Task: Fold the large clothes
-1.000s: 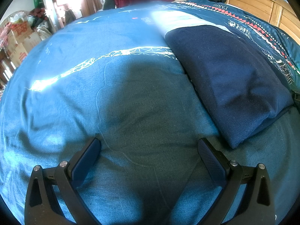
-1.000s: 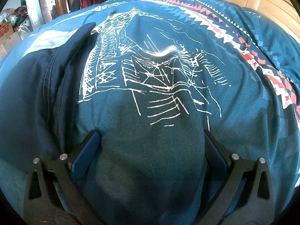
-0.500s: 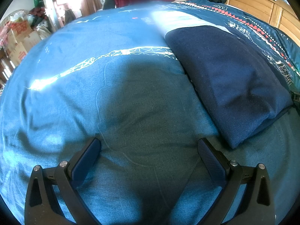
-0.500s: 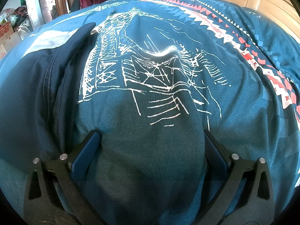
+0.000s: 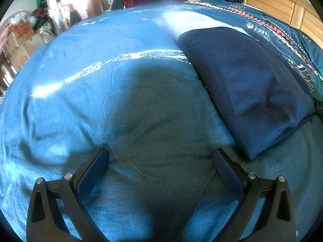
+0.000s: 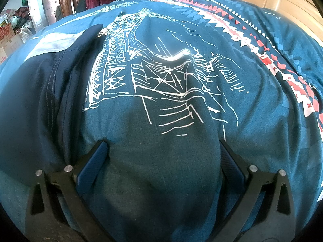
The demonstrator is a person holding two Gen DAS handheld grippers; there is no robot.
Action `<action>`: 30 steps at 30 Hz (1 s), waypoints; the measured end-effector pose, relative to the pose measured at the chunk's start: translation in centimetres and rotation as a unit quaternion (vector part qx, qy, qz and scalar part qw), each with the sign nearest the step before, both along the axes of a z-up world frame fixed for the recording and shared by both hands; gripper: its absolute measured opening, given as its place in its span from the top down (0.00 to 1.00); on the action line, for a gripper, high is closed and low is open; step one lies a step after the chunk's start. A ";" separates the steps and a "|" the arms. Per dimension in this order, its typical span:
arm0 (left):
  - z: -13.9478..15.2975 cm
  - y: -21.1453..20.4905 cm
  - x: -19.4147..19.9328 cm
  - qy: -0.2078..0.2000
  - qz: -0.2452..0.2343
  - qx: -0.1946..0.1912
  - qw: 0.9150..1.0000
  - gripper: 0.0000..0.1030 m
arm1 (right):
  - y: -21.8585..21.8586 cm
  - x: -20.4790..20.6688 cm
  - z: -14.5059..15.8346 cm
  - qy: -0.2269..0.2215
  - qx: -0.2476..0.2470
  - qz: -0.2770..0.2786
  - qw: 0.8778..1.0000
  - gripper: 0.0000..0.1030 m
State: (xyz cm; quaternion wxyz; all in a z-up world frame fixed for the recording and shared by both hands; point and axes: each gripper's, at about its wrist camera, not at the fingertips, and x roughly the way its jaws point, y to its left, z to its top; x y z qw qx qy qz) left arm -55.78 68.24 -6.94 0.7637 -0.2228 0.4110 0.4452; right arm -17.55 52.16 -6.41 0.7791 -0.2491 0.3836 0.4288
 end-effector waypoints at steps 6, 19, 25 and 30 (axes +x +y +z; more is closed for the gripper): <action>-0.1 0.1 0.4 0.005 0.000 0.000 1.000 0.00 | 0.0 0.0 0.0 0.000 0.000 0.000 1.000 0.00; -0.2 0.1 0.7 0.008 0.000 0.001 1.000 0.00 | 0.0 0.0 0.0 0.000 0.000 0.000 1.000 0.00; -0.2 0.1 0.7 0.008 0.000 0.001 1.000 0.00 | 0.0 0.0 0.0 0.000 0.000 0.000 1.000 0.00; -0.2 0.1 0.8 0.008 0.000 0.001 1.000 0.00 | 0.0 0.0 0.0 0.000 0.000 0.000 1.000 0.00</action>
